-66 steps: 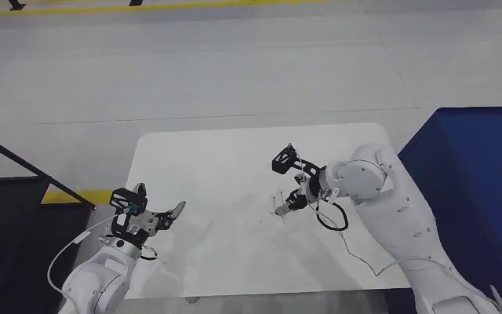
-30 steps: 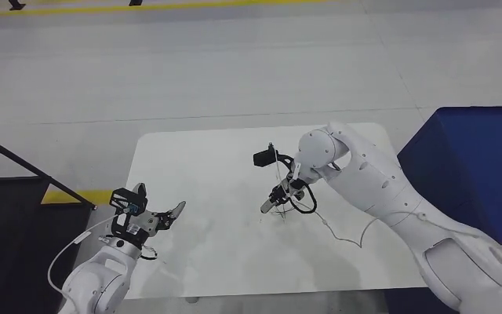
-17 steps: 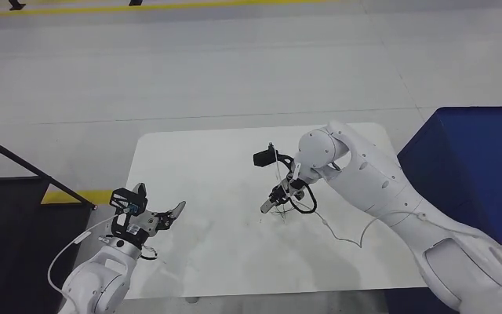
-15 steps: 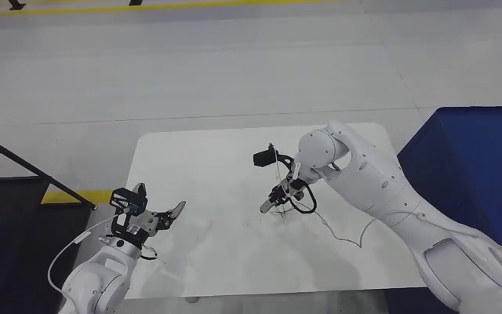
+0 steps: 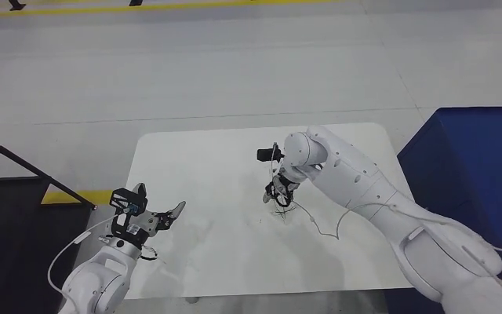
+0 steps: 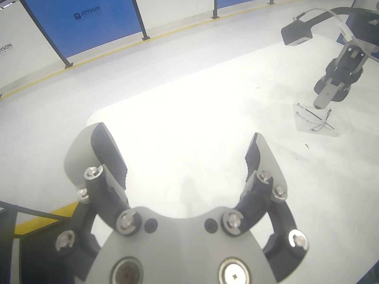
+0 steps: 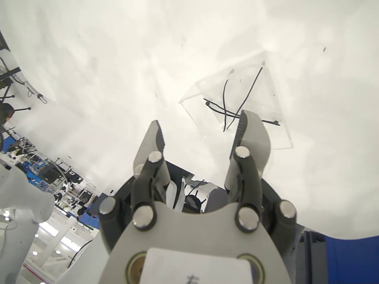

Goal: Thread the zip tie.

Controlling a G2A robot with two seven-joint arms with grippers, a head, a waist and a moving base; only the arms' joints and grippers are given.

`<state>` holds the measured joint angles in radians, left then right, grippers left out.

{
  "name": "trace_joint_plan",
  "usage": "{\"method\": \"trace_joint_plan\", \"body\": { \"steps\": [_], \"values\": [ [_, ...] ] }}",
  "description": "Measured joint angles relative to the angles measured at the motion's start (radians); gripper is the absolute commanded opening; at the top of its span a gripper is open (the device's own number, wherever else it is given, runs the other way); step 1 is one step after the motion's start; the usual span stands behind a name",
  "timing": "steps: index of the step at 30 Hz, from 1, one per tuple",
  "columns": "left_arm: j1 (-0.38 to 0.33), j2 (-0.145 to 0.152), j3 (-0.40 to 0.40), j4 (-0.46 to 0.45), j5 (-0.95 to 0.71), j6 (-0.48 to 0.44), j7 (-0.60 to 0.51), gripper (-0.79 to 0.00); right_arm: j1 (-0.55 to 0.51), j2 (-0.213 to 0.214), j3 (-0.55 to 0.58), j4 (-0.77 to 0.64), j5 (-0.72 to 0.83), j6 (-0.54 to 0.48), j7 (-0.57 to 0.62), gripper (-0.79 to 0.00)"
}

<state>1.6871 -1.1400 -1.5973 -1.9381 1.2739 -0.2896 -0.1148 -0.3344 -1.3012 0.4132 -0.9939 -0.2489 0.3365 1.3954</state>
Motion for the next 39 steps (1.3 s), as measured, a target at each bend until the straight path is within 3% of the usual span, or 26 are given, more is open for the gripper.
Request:
{"method": "trace_joint_plan", "body": {
  "steps": [2, 5, 8, 15, 24, 31, 39],
  "values": [
    [0.000, 0.000, 0.000, 0.000, 0.000, 0.000, 0.000, 0.000, 0.009, -0.016, -0.017, 0.028, -0.009, -0.009, 0.003, -0.622],
    [0.000, 0.000, 0.000, 0.000, 0.000, 0.000, 0.000, 0.000, 0.021, -0.040, -0.039, 0.072, -0.020, -0.022, 0.009, -0.702],
    [0.000, 0.000, 0.000, 0.000, 0.000, 0.000, 0.000, 0.000, 0.029, -0.064, -0.059, 0.111, -0.031, -0.034, 0.012, -0.699],
    [0.000, 0.000, 0.000, 0.000, 0.000, 0.000, 0.000, 0.000, 0.036, -0.124, -0.098, 0.203, -0.050, -0.056, 0.013, -0.597],
    [0.000, 0.000, 0.000, 0.000, 0.000, 0.000, 0.000, 0.000, 0.042, -0.189, -0.123, 0.309, -0.053, -0.100, 0.023, -0.665],
    [0.000, 0.000, 0.000, 0.000, 0.000, 0.000, 0.000, 0.000, 0.043, -0.235, -0.139, 0.374, -0.071, -0.107, 0.024, -0.640],
    [0.000, 0.000, 0.000, 0.000, 0.000, 0.000, 0.000, 0.000, 0.047, -0.282, -0.143, 0.448, -0.083, -0.118, 0.016, -0.665]
  ]
}}
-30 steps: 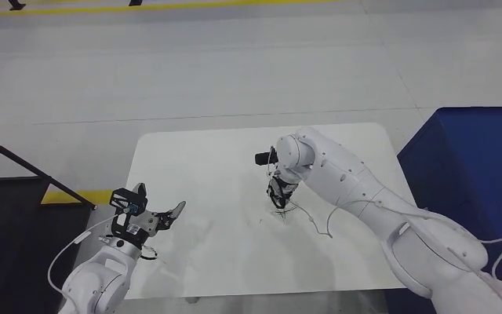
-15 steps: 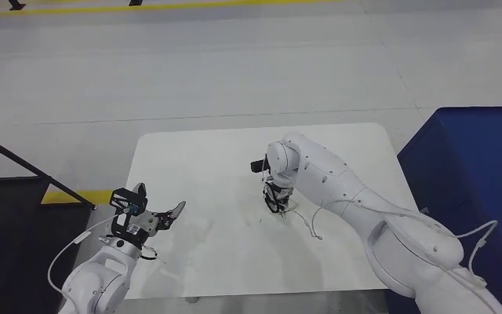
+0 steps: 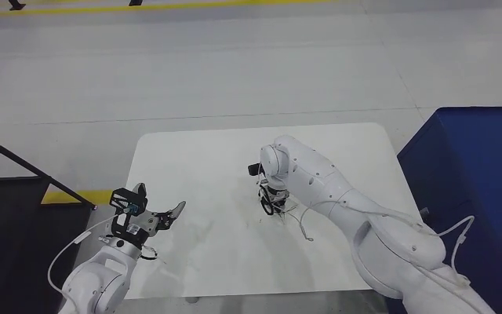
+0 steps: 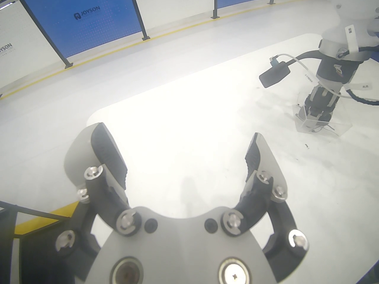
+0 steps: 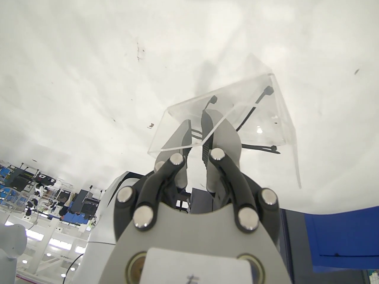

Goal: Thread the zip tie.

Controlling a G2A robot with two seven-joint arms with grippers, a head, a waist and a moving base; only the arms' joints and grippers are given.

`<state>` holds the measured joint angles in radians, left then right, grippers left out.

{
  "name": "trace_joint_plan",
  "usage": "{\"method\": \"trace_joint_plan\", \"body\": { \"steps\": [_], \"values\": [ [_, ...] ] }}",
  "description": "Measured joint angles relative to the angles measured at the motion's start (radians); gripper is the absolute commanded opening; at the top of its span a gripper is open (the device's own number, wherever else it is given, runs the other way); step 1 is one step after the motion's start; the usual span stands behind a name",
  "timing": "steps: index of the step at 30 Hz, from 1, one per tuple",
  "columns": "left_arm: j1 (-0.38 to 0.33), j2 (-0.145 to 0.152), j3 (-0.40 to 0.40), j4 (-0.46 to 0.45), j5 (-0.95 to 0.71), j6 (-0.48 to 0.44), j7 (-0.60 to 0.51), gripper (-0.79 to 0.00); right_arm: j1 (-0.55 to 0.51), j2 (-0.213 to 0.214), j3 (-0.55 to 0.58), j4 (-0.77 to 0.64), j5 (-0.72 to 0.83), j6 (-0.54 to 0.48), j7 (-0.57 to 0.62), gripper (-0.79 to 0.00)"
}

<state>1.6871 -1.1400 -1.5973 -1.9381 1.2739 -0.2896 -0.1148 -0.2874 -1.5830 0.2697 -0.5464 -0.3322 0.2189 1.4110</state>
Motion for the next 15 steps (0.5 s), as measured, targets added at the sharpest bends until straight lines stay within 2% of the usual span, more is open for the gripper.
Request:
{"method": "trace_joint_plan", "body": {
  "steps": [2, 7, 15],
  "values": [
    [0.000, 0.000, 0.000, 0.000, 0.000, 0.000, 0.000, 0.000, 0.000, -0.009, -0.002, 0.015, -0.006, -0.003, -0.003, -0.634],
    [0.000, 0.000, 0.000, 0.000, 0.000, 0.000, 0.000, 0.000, -0.002, -0.033, -0.003, 0.055, -0.019, -0.006, -0.017, -0.637],
    [0.000, 0.000, 0.000, 0.000, 0.000, 0.000, 0.000, 0.000, -0.007, -0.060, 0.001, 0.104, -0.035, -0.021, -0.029, -0.686]
  ]
}}
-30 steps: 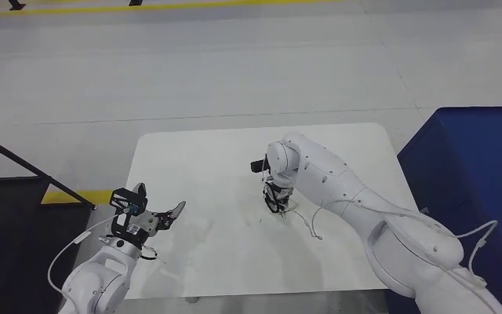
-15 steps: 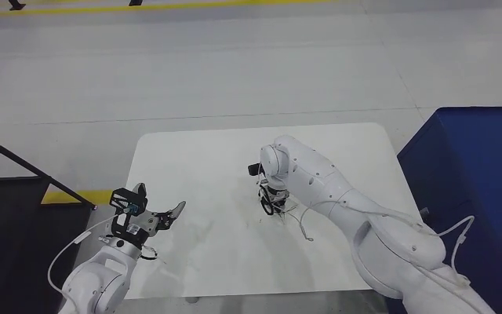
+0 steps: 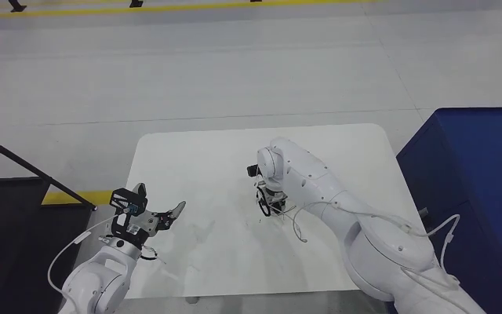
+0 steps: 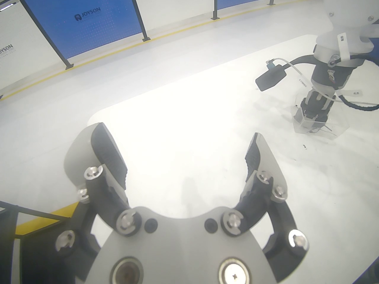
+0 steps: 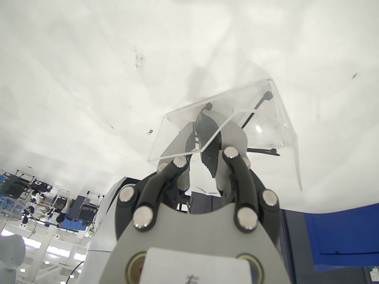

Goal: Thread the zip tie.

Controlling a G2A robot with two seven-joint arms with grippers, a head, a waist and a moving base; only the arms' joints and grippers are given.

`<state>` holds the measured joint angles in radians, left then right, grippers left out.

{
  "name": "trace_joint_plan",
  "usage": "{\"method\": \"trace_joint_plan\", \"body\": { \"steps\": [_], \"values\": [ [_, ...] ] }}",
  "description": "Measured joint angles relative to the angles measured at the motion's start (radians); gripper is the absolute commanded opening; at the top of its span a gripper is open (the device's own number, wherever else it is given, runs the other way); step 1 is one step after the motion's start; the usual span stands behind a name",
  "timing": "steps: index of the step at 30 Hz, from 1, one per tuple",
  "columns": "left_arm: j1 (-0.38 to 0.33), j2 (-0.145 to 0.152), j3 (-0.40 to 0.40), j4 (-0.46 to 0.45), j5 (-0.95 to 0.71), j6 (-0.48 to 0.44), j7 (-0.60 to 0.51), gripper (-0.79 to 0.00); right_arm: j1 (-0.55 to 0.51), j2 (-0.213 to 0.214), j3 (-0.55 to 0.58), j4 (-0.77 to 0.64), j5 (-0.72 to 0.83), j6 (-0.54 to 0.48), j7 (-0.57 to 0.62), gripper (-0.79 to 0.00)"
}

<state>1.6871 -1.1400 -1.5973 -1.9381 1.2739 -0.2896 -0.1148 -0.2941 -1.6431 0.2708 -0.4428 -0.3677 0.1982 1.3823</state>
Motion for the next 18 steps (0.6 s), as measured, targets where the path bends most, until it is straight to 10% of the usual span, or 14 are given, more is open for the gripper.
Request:
{"method": "trace_joint_plan", "body": {
  "steps": [2, 18],
  "values": [
    [0.000, 0.000, 0.000, 0.000, 0.000, 0.000, 0.000, 0.000, -0.001, -0.006, 0.000, 0.010, -0.005, 0.001, -0.003, -0.785],
    [0.000, 0.000, 0.000, 0.000, 0.000, 0.000, 0.000, 0.000, 0.048, -0.003, 0.062, 0.090, 0.038, -0.207, 0.084, -0.785]
  ]
}}
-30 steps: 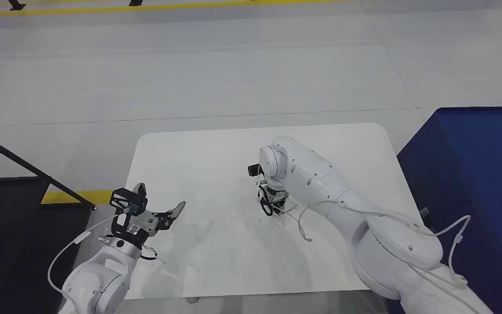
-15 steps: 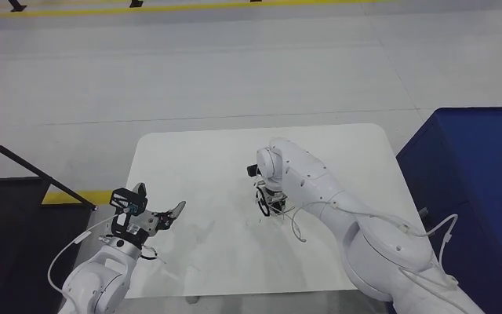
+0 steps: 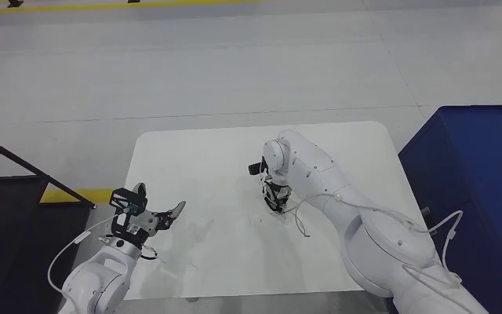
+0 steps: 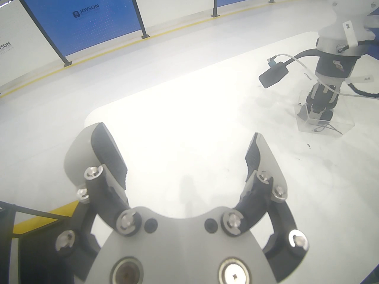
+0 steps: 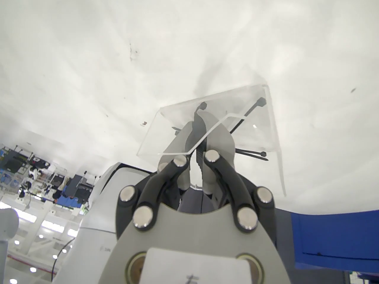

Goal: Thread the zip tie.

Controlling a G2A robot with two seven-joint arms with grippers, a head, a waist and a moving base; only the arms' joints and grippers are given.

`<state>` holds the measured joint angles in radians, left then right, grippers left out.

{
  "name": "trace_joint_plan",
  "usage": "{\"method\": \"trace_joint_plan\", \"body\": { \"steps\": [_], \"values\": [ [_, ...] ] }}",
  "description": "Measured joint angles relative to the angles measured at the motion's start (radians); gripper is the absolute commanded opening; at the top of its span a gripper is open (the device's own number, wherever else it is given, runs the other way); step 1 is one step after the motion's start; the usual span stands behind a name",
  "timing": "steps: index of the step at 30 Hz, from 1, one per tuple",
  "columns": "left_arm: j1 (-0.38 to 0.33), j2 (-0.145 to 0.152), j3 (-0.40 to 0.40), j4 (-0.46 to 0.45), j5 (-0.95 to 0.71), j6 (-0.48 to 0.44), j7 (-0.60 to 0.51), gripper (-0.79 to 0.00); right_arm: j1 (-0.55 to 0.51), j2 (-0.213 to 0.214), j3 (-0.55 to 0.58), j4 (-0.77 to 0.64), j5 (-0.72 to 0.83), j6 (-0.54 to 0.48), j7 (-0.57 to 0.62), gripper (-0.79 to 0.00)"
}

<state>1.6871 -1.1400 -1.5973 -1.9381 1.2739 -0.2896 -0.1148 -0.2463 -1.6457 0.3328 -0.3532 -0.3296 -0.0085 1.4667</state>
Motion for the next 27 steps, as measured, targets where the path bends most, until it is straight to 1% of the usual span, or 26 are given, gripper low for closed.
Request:
{"method": "trace_joint_plan", "body": {
  "steps": [7, 13, 17, 18, 20, 22, 23, 25, 26, 27],
  "values": [
    [0.000, 0.000, 0.000, 0.000, 0.000, 0.000, 0.000, 0.000, 0.026, 0.043, 0.052, 0.001, 0.048, -0.149, 0.066, -0.785],
    [0.000, 0.000, 0.000, 0.000, 0.000, 0.000, 0.000, 0.000, 0.015, 0.087, 0.070, -0.026, 0.102, -0.277, 0.069, -0.785],
    [0.000, 0.000, 0.000, 0.000, 0.000, 0.000, 0.000, 0.000, 0.002, 0.128, 0.059, -0.102, 0.185, -0.276, 0.069, -0.785],
    [0.000, 0.000, 0.000, 0.000, 0.000, 0.000, 0.000, 0.000, 0.001, 0.132, 0.059, -0.105, 0.200, -0.276, 0.069, -0.723],
    [0.000, 0.000, 0.000, 0.000, 0.000, 0.000, 0.000, 0.000, 0.001, 0.131, 0.059, -0.104, 0.192, -0.276, 0.069, -0.782],
    [0.000, 0.000, 0.000, 0.000, 0.000, 0.000, 0.000, 0.000, 0.001, 0.131, 0.059, -0.103, 0.188, -0.276, 0.069, -0.736],
    [0.000, 0.000, 0.000, 0.000, 0.000, 0.000, 0.000, 0.000, -0.001, 0.131, 0.059, -0.105, 0.184, -0.272, 0.065, -0.690],
    [0.000, 0.000, 0.000, 0.000, 0.000, 0.000, 0.000, 0.000, -0.016, 0.130, 0.053, -0.119, 0.157, -0.232, 0.022, -0.665],
    [0.000, 0.000, 0.000, 0.000, 0.000, 0.000, 0.000, 0.000, -0.021, 0.130, 0.051, -0.126, 0.146, -0.209, 0.002, -0.640],
    [0.000, 0.000, 0.000, 0.000, 0.000, 0.000, 0.000, 0.000, -0.025, 0.131, 0.050, -0.135, 0.136, -0.183, -0.013, -0.597]
  ]
}}
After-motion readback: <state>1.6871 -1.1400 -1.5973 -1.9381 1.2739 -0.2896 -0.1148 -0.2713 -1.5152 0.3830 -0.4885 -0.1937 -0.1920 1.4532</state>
